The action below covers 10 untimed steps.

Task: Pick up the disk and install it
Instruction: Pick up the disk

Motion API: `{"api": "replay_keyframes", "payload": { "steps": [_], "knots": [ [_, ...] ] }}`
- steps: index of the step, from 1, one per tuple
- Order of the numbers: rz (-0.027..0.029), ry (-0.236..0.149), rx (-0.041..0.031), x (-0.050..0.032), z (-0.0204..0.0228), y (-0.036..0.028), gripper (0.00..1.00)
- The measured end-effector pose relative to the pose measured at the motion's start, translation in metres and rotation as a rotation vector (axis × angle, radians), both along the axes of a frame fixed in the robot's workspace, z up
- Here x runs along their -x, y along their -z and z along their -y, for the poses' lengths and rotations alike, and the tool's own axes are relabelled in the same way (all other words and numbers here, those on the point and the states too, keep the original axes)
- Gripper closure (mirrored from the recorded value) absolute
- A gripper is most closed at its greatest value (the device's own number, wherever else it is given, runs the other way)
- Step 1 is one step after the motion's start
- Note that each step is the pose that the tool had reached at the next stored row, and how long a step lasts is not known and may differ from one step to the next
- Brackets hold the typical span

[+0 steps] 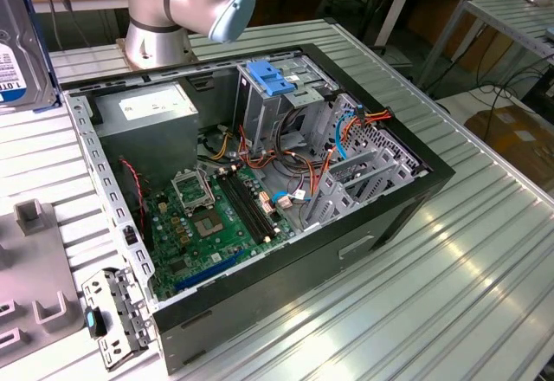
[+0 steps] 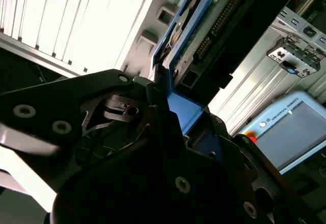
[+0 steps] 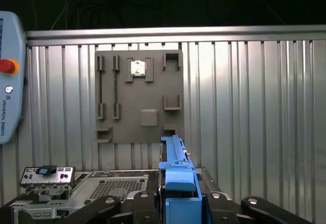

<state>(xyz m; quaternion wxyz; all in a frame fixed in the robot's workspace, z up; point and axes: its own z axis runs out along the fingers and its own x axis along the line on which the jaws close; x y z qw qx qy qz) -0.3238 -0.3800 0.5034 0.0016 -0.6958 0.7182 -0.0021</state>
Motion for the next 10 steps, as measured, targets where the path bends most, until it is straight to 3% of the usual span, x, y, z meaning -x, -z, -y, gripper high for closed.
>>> {"api": "replay_keyframes", "payload": {
  "steps": [6, 10],
  "knots": [
    [-0.0001, 0.0, 0.0001, -0.0053, 0.0057, 0.0003, 0.63],
    [0.0, 0.0, 0.0, -0.0148, 0.007, 0.0006, 0.63]
  ]
}}
